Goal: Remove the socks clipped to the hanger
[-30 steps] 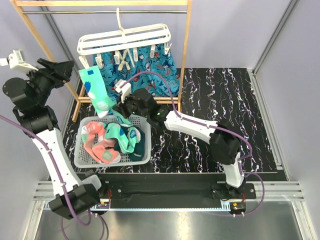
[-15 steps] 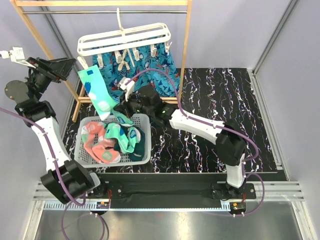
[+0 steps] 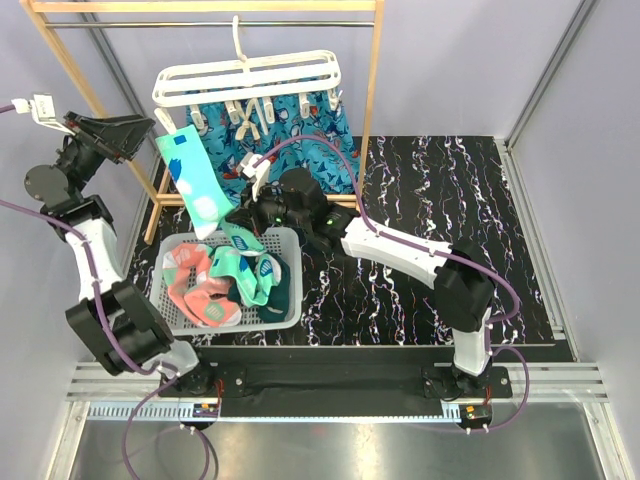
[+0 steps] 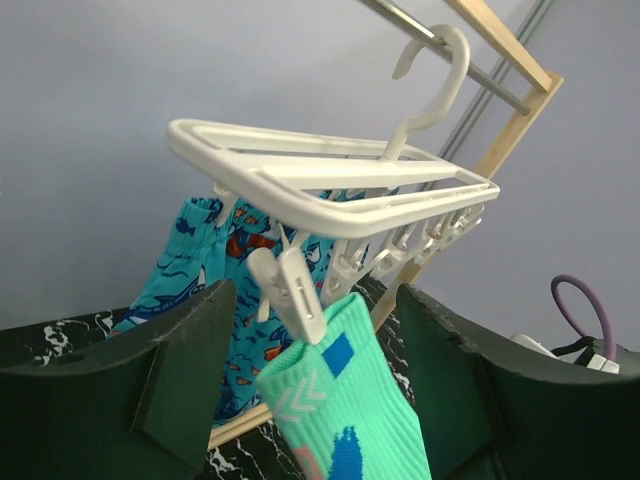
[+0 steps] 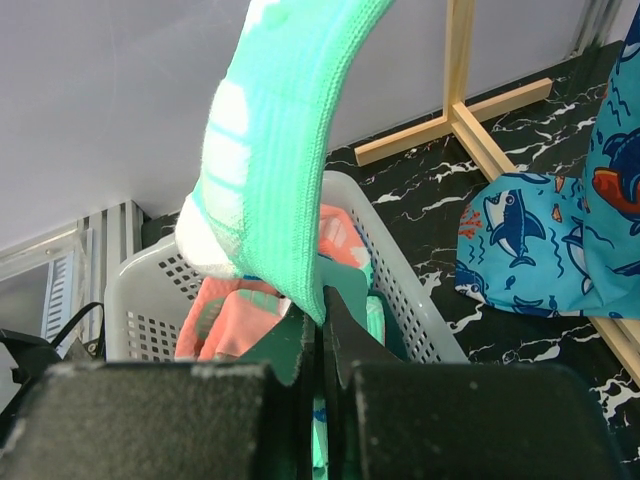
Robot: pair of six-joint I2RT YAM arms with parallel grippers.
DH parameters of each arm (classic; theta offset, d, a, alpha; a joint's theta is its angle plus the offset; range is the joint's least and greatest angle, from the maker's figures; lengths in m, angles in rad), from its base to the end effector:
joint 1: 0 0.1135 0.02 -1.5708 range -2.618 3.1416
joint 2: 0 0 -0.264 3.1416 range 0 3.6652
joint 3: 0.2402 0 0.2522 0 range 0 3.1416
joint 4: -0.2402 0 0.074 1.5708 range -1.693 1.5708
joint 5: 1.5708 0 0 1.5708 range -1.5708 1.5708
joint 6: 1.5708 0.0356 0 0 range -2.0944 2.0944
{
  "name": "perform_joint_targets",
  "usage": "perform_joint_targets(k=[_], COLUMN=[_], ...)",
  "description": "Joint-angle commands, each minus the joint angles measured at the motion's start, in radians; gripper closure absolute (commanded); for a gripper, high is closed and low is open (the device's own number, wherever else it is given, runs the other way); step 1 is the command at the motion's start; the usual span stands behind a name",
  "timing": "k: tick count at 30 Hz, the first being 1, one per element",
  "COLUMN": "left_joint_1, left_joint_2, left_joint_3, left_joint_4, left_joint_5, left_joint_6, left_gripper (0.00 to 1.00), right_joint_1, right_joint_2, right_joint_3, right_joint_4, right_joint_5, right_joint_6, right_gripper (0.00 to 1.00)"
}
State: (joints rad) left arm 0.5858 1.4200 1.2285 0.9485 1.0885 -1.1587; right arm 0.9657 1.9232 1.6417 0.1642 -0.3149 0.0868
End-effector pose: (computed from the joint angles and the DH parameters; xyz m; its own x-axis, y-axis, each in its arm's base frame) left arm 0.2658 0.1385 0.4489 -0.0275 -0.5283 -0.8486 0.6366 0.6453 -0.4224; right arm 0.2584 0.3930 0.3382 -0.1493 -0.0709 -0.9862 -0.9476 0.2952 0.1222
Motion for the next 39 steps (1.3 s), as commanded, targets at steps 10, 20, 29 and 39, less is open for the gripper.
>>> perform_joint_targets(k=[10, 20, 29, 39], left_joint_1=[-0.018, -0.095, -0.096, -0.093], left_joint_2=[0.212, 0.323, 0.292, 0.255], left_joint_3=[0.166, 0.275, 0.223, 0.187], left_joint_4=[0.512, 0.696, 0.716, 0.699], left_joint_5=[0.070, 0.146, 0.171, 0.185], left_joint_6=[-0.359, -0.500, -0.487, -0.457], left_gripper=[0.30, 0.31, 0.35, 0.38], right_joint_1=[-0.009, -0.009, -0.009, -0.008], right_joint_2=[-0.041, -0.046, -0.047, -0.046], right_joint_3=[0.017, 0.017, 0.018, 0.018], right_joint_4=[0.043, 0.034, 0.023, 0.014], right_joint_5=[-0.049, -0.039, -0.035, -0.030], right_joint_6=[0.013, 0.002, 0.002, 0.004], right_gripper=[1.00, 1.00, 1.00, 1.00])
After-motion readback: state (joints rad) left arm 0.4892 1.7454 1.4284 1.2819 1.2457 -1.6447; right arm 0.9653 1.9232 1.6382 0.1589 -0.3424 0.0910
